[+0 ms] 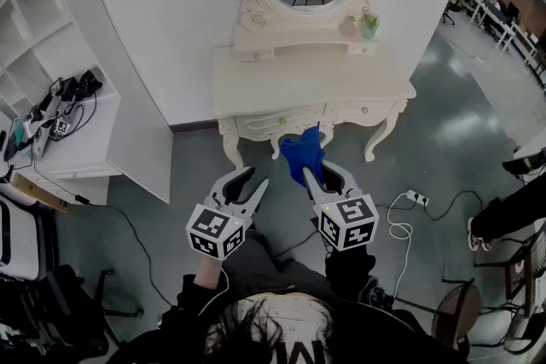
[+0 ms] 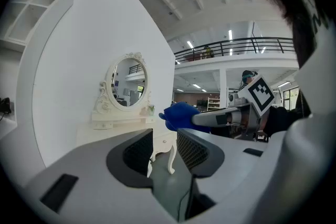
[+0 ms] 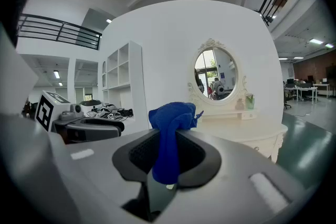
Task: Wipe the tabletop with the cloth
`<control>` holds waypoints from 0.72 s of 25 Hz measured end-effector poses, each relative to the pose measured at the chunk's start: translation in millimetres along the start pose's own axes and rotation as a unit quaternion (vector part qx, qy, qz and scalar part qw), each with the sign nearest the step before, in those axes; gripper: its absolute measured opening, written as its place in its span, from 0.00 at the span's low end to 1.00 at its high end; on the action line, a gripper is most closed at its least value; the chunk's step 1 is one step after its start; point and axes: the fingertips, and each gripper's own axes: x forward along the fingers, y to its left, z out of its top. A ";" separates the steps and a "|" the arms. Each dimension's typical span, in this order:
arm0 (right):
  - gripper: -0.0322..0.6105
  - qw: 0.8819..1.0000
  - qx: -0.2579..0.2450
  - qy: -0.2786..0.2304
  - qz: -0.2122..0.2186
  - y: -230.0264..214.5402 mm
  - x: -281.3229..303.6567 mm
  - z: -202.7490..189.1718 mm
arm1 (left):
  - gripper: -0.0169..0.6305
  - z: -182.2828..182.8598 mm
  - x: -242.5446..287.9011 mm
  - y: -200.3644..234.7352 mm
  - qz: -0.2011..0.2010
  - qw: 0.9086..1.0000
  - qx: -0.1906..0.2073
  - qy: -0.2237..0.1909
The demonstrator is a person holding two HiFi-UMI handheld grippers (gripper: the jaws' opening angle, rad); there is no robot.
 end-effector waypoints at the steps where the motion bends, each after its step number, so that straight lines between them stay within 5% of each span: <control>1: 0.19 1.000 -0.001 0.003 0.001 -2.3 -0.4 -0.7 | 0.25 -0.7 1.6 -1.4 0.001 1.000 0.000 0.001; 18: 0.19 0.999 0.047 -0.004 0.010 -32.4 23.0 -6.6 | 0.25 -6.8 23.9 9.5 0.010 1.000 -0.010 0.024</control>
